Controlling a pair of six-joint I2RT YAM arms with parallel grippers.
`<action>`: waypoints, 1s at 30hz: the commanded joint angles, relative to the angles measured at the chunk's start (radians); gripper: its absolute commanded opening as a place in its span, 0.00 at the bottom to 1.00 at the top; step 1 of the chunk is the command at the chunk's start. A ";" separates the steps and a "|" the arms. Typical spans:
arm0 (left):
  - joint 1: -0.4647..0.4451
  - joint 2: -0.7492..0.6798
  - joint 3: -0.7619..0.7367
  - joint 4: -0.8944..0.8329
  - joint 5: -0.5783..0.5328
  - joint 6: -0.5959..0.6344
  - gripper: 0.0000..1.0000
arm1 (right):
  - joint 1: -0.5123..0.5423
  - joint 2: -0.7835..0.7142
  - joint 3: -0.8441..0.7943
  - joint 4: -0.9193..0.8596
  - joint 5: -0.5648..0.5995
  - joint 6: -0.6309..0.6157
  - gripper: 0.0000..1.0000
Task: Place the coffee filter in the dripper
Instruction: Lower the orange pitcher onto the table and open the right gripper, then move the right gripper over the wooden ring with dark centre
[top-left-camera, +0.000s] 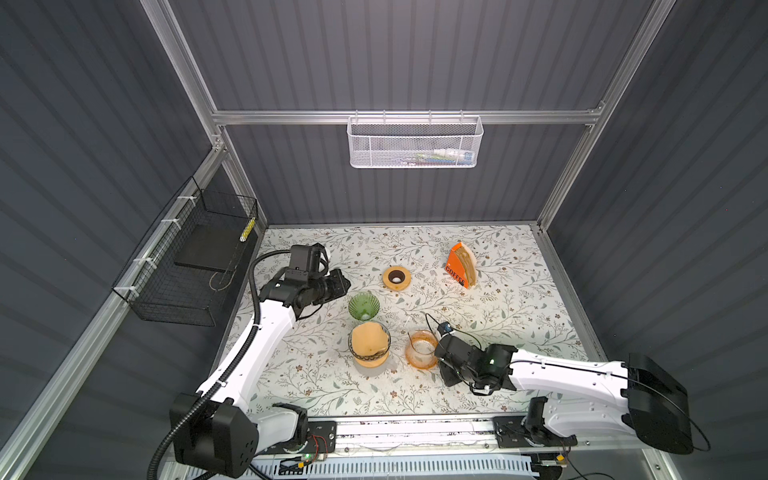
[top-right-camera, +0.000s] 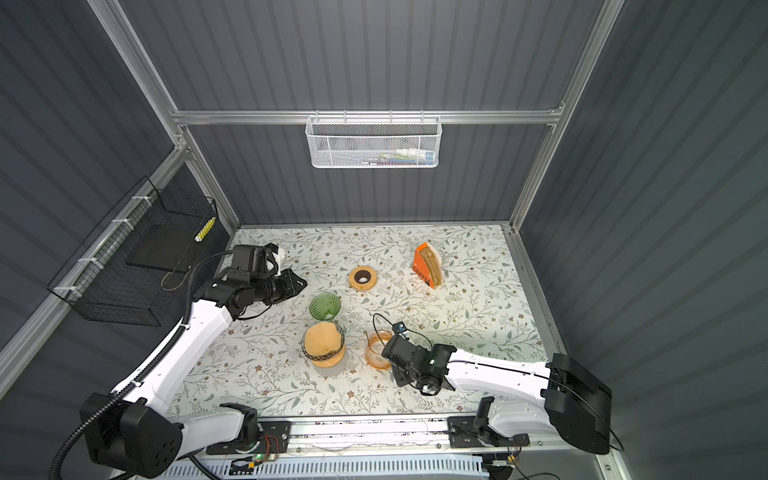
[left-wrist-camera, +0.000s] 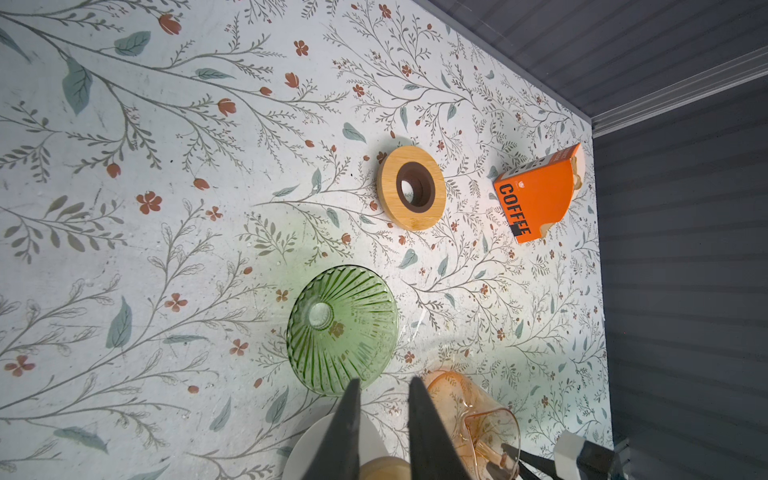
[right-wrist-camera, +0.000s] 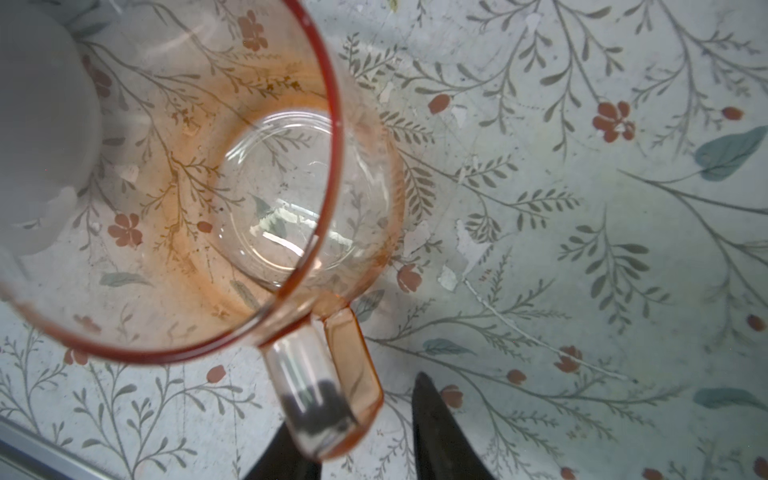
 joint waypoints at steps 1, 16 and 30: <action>-0.008 0.005 0.001 -0.020 0.015 0.034 0.23 | -0.040 0.006 0.026 -0.014 -0.044 -0.010 0.36; -0.008 0.025 0.022 -0.019 0.016 0.046 0.23 | -0.125 0.038 0.119 -0.140 -0.083 -0.030 0.38; -0.008 0.211 0.155 0.053 0.060 0.080 0.24 | -0.203 -0.187 0.367 -0.384 -0.048 -0.029 0.43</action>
